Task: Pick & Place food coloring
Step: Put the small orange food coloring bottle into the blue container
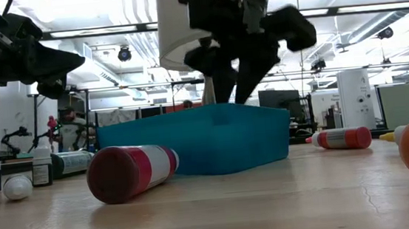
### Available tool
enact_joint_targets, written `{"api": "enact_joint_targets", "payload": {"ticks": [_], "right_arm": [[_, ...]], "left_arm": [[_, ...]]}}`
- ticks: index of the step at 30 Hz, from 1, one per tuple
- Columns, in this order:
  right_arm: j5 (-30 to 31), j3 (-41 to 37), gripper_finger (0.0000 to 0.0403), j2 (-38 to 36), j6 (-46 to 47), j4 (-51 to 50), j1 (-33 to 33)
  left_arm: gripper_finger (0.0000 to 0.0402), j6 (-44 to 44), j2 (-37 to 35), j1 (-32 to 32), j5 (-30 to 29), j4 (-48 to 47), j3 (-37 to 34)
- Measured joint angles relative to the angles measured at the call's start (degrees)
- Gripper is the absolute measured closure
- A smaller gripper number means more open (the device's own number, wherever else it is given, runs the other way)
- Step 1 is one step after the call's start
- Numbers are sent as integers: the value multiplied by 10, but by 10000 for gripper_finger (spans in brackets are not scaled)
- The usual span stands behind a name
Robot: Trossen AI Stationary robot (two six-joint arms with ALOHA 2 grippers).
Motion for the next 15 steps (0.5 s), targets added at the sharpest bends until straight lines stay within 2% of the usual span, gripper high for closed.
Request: {"api": "enact_joint_targets", "payload": {"ticks": [15], "right_arm": [[-1, -8, 270, -80, 89, -38, -44]], "left_arm": [[402, 0, 0, 0, 0, 0, 0]]}}
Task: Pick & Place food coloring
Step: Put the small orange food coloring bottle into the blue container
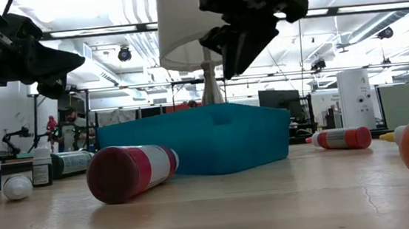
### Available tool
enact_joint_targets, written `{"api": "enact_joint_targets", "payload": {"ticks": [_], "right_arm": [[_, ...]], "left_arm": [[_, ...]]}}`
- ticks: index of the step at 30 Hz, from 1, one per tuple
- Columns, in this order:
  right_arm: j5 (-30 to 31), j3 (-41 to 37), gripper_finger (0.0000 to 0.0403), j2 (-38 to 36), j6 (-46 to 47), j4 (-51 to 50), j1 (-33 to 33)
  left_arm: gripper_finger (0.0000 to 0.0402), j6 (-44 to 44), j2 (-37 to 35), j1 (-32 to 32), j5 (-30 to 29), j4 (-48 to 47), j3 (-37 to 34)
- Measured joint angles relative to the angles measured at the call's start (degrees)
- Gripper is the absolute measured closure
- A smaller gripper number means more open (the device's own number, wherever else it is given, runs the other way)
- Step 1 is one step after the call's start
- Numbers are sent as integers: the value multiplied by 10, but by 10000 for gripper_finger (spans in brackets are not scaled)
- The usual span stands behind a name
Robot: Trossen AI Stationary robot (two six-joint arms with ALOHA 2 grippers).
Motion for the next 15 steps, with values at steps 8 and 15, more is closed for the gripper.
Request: {"api": "enact_joint_targets", "payload": {"ticks": [8, 15], "right_arm": [[0, -69, 266, -46, 32, 30, -5], [7, -132, 268, -101, 79, 61, -17]], "left_arm": [[402, 0, 0, 0, 0, 0, 0], [402, 0, 0, 0, 0, 0, 0]]}}
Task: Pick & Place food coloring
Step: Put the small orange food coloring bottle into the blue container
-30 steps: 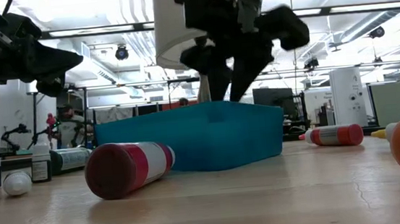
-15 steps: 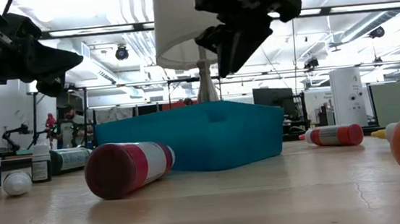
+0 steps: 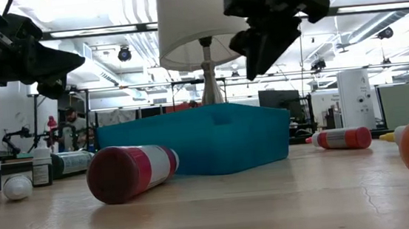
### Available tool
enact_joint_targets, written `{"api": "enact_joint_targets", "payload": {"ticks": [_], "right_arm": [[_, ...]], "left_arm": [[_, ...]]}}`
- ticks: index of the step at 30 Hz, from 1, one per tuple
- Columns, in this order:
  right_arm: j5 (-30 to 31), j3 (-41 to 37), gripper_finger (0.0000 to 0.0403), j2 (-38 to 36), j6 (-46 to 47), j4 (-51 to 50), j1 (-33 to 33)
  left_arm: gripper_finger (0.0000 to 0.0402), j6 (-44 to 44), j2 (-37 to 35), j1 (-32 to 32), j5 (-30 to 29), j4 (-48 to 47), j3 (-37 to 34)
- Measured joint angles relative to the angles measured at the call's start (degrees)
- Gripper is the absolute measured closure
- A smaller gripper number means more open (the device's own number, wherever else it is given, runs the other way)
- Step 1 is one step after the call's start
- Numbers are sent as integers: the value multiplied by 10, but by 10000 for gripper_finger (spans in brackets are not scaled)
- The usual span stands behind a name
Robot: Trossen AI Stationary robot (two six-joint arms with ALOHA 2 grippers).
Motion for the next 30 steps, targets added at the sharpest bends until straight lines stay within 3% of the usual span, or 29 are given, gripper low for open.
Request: {"api": "enact_joint_targets", "payload": {"ticks": [12, 30], "right_arm": [[1, -64, 257, -66, 27, 2, -60], [0, -12, 257, -24, 1, -35, -189]], "left_arm": [[402, 0, 0, 0, 0, 0, 0], [402, 0, 0, 0, 0, 0, 0]]}}
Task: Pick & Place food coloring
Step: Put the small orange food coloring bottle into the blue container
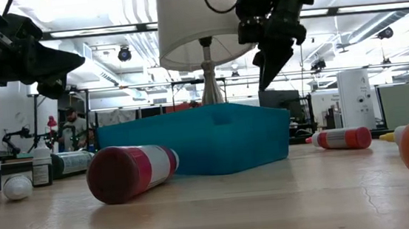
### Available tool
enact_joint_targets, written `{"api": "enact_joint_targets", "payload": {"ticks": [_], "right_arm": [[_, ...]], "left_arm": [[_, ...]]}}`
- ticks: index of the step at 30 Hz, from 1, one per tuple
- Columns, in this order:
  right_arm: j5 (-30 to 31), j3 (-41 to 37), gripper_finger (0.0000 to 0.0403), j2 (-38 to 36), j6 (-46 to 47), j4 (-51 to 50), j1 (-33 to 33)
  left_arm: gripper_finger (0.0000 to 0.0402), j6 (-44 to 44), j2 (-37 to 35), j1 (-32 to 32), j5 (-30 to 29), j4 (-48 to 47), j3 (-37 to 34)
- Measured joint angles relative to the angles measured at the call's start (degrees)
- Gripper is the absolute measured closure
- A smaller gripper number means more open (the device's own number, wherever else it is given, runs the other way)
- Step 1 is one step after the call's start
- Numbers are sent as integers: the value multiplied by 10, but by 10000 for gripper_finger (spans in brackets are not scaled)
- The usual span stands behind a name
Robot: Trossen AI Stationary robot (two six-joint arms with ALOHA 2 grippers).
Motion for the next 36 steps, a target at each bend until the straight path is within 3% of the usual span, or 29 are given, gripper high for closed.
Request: {"api": "enact_joint_targets", "payload": {"ticks": [12, 36], "right_arm": [[0, -8, 257, 57, -68, -1, -10], [-1, -8, 257, -20, -48, -56, -11]], "left_arm": [[402, 0, 0, 0, 0, 0, 0], [402, 0, 0, 0, 0, 0, 0]]}}
